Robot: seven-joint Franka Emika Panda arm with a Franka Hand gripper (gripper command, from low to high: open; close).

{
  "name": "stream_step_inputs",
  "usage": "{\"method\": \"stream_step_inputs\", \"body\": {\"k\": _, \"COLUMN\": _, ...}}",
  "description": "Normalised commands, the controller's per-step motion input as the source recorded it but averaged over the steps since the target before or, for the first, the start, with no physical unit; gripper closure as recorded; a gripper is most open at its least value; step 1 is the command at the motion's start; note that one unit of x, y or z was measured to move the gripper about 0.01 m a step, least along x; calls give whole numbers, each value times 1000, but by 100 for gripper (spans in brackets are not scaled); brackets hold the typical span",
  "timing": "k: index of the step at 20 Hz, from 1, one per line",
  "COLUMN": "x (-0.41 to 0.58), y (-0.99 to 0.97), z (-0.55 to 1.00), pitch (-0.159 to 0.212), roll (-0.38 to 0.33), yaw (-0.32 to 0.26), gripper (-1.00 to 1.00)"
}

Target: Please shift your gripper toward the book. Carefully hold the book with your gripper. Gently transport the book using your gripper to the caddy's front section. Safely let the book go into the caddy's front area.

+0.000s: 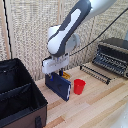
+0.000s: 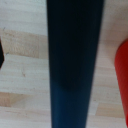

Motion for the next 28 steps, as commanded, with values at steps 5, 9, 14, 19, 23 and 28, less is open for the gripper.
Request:
{"method": "stream_step_inputs", "body": {"k": 5, "x": 54, "y": 86, "z": -52, "pitch": 27, "roll": 0, "yaw": -143, "gripper": 100}}
{"method": "stream_step_inputs", "body": {"k": 9, "x": 43, "y": 148, "z": 0, "pitch": 37, "roll": 0, "yaw": -178, "gripper": 100}}
{"method": "stream_step_inputs", "body": {"k": 14, "x": 254, "y": 95, "z": -7, "pitch": 46, "roll": 0, "yaw": -41, "gripper": 100}}
{"method": "stream_step_inputs", "body": {"k": 19, "x": 280, "y": 70, "z": -68, "pitch": 32, "roll": -10, "yaw": 7, "gripper": 100}}
{"method": "stream_step_inputs", "body": {"k": 23, "x": 120, "y": 86, "z": -50, "pitch": 4, "roll": -27, "yaw": 2, "gripper": 100}}
{"method": "stream_step_inputs", "body": {"k": 28, "x": 67, "y": 150, "z": 189, "pitch": 0, "roll": -6, "yaw": -12, "gripper": 100}}
